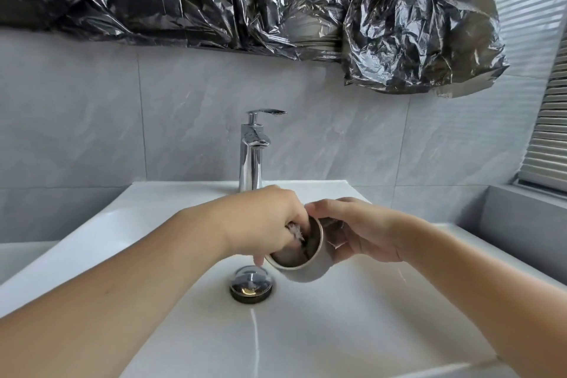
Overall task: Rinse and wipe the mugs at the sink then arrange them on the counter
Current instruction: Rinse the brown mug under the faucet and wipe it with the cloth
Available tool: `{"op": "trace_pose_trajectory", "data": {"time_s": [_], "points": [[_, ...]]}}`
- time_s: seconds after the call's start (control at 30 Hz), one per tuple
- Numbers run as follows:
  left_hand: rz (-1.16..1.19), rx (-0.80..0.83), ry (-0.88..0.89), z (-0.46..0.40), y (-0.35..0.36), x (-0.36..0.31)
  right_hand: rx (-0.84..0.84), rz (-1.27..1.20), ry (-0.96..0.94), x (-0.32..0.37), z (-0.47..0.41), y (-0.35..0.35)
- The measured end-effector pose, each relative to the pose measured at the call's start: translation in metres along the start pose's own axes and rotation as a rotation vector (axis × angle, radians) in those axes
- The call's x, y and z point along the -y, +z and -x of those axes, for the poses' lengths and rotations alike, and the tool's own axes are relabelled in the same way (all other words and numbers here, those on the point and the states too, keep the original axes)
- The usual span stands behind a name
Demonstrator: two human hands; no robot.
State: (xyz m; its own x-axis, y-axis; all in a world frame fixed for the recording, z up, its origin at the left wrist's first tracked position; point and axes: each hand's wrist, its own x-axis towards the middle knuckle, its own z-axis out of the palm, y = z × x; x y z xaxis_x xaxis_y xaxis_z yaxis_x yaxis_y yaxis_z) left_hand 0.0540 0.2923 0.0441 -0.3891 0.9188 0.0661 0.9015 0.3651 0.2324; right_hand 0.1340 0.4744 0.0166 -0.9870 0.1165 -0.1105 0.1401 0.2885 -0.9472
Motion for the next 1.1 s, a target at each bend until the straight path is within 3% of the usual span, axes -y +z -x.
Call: {"op": "trace_pose_trajectory", "data": {"time_s": [0.2, 0.3, 0.37, 0.5, 0.6, 0.73, 0.93, 1.03, 1.1], "points": [[-0.206, 0.006, -0.049, 0.002, 0.001, -0.007, -0.181, -0.106, -0.076, -0.002, -0.003, -0.002], [-0.267, -0.094, -0.095, -0.002, 0.006, -0.01, -0.228, -0.098, -0.093, 0.0, -0.003, 0.001], [-0.186, -0.162, -0.112, -0.005, 0.012, -0.01, -0.248, -0.088, -0.102, 0.001, -0.003, 0.004], [0.506, -0.259, -0.277, -0.004, 0.018, -0.014, -0.3, -0.068, -0.141, 0.002, -0.002, 0.003], [1.047, -0.417, -0.35, -0.004, 0.017, -0.024, -0.311, -0.127, -0.185, 0.004, 0.0, 0.002], [1.416, -0.522, -0.377, -0.008, 0.017, -0.028, -0.299, -0.193, -0.218, 0.006, -0.001, 0.004], [1.324, -0.499, -0.303, -0.007, 0.015, -0.029, -0.317, -0.208, -0.201, 0.006, 0.0, 0.004], [1.106, -0.47, -0.21, -0.008, 0.016, -0.026, -0.333, -0.219, -0.198, 0.006, 0.0, 0.002], [0.84, -0.452, -0.124, -0.008, 0.018, -0.023, -0.34, -0.227, -0.197, 0.006, 0.0, 0.003]]}}
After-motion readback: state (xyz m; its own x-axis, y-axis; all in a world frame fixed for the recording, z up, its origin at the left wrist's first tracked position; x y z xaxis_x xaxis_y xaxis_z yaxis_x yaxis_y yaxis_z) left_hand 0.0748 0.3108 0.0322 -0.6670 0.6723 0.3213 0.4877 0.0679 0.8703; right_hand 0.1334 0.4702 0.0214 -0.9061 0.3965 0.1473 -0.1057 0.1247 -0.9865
